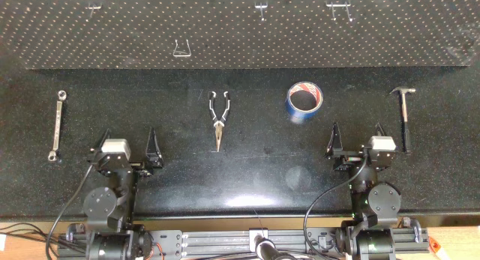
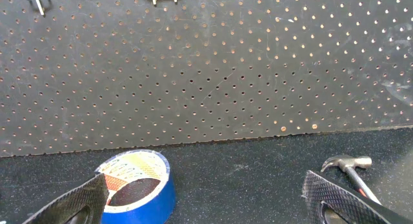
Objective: Place Tools Onto Pegboard
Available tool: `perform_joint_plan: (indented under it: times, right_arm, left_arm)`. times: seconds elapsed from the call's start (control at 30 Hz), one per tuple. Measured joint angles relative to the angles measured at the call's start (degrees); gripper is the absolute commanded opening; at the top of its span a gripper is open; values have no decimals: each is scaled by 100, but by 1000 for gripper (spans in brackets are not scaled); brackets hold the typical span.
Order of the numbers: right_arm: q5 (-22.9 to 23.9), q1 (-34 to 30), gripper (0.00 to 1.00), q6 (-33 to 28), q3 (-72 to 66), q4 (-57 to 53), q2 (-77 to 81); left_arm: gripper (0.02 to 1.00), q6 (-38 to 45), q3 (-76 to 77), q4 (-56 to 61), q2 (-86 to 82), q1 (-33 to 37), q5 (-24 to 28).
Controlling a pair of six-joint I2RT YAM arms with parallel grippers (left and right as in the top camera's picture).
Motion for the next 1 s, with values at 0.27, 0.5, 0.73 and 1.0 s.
perform_joint_plan:
  times: [0.27,0.5,0.73,1.0]
  right_arm:
    - [17,0,980,0,2,0,0]
    - [17,0,980,2,0,0,-7]
    - [17,0,980,0,0,0,-7]
    - [17,0,980,0,0,0,-7]
  left_arm:
    - [996,0,1641,-70,2433,-2,-101]
    - [996,0,4015,-1926,4181,4,-1093]
    - [996,2,5549,-3928,5023,4,-1405]
    - [993,431,6282,-5377,5377,807,-1440]
